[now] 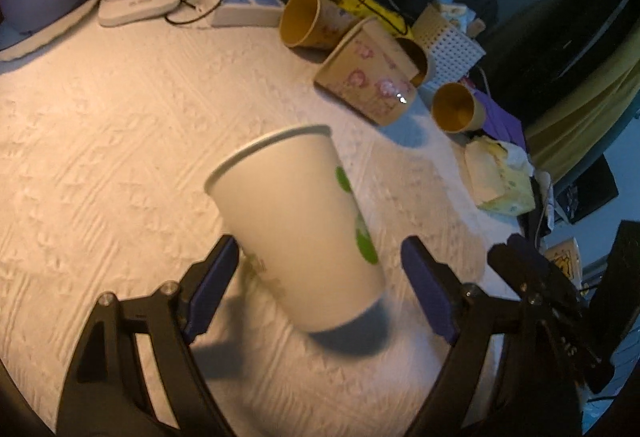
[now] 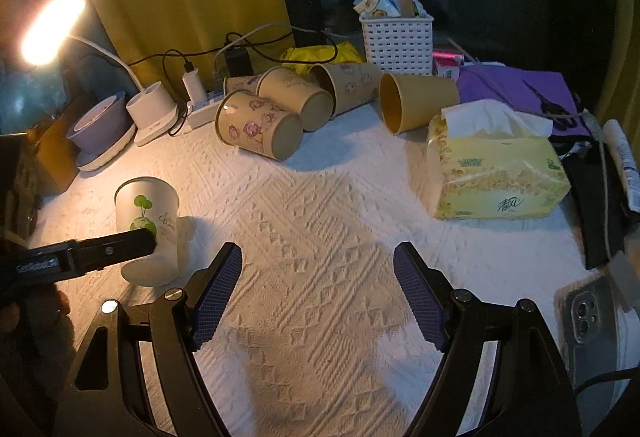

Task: Flip cup upright
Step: 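Move the left tool toward the tipped white cup and close around its body, then lift the cup with the left tool while the right tool comes to grasp its rim, then open the left tool and rotate the cup upright with the right tool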

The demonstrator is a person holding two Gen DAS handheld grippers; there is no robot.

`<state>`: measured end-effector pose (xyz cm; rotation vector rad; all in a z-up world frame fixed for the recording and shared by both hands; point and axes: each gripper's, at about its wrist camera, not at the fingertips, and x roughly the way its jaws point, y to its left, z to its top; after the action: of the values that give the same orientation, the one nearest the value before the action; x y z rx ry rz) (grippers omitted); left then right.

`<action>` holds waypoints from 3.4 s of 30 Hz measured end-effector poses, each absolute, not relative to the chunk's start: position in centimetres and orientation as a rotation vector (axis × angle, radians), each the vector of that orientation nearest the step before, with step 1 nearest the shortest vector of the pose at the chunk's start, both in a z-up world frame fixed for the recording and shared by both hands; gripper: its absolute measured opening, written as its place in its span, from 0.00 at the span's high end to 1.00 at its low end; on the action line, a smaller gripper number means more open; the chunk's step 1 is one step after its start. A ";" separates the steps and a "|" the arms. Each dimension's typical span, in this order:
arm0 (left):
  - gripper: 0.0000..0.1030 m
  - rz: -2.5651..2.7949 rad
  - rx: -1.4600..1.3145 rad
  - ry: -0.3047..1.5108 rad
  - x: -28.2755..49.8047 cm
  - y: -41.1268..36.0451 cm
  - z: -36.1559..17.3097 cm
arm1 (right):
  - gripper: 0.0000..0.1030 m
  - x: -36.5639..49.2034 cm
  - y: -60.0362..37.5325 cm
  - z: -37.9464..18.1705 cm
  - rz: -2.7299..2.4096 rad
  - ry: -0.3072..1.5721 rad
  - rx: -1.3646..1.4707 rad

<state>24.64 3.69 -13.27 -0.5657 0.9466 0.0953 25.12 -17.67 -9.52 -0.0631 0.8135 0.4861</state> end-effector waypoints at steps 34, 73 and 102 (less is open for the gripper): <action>0.36 -0.155 -0.057 0.617 12.1 -0.8 -7.5 | 0.21 14.0 -14.9 -4.0 0.749 0.788 0.201; 0.36 -0.346 0.059 0.414 2.0 -6.1 -4.6 | 0.19 7.9 -14.4 -2.3 0.921 0.821 0.313; 0.28 -0.256 -0.119 0.701 7.2 -1.4 -9.8 | 0.33 13.0 -13.7 -5.6 0.717 0.778 0.149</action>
<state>7.16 -1.38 -9.75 -0.1189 0.7014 -0.2558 12.98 -13.74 -5.63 0.1489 0.7783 0.7167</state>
